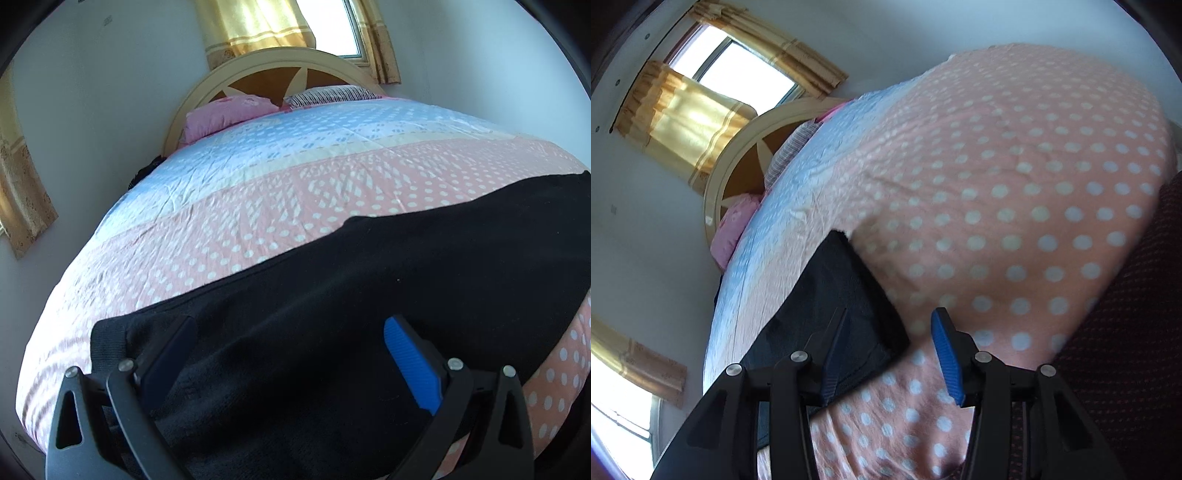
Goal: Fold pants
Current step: 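Grasp the folded pants' edge with the right gripper while the left gripper holds the pants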
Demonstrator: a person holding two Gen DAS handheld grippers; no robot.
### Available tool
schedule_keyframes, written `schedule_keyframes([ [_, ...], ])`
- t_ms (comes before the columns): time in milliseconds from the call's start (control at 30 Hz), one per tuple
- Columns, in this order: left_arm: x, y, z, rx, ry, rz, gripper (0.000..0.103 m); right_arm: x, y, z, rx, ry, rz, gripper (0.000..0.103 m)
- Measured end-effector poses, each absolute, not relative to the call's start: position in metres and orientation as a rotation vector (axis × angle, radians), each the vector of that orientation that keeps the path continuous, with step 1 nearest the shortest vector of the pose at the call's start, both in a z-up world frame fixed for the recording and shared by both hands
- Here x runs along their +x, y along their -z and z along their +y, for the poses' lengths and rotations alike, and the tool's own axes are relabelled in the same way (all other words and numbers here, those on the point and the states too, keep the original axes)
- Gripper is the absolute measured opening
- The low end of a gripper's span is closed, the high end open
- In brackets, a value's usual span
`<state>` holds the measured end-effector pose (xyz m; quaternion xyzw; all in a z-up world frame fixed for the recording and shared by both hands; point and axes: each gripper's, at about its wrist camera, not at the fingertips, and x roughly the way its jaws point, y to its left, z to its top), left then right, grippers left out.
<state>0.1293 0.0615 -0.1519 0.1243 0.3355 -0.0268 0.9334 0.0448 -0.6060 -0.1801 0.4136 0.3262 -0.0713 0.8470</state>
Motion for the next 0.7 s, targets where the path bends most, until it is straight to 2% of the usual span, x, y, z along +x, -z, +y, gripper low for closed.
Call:
schedule_keyframes([
  [333, 0.130, 0.156, 0.062, 0.249, 0.062, 0.689, 0.103, 0.057, 0.191, -0.593, 0.894, 0.059, 0.718, 0.047],
  [367, 0.131, 0.156, 0.063, 0.242, 0.065, 0.692, 0.103, 0.059, 0.191, -0.591, 0.884, 0.057, 0.720, 0.042],
  [400, 0.131, 0.157, 0.063, 0.237, 0.068, 0.695, 0.103, 0.061, 0.191, -0.589, 0.862, 0.064, 0.725, 0.030],
  [467, 0.132, 0.158, 0.064, 0.229, 0.076, 0.703, 0.103, 0.068, 0.193, -0.586, 0.836, 0.087, 0.731, 0.017],
  [700, 0.134, 0.158, 0.068, 0.185, 0.100, 0.723, 0.103, 0.071, 0.182, -0.577, 0.809, 0.070, 0.651, 0.012],
])
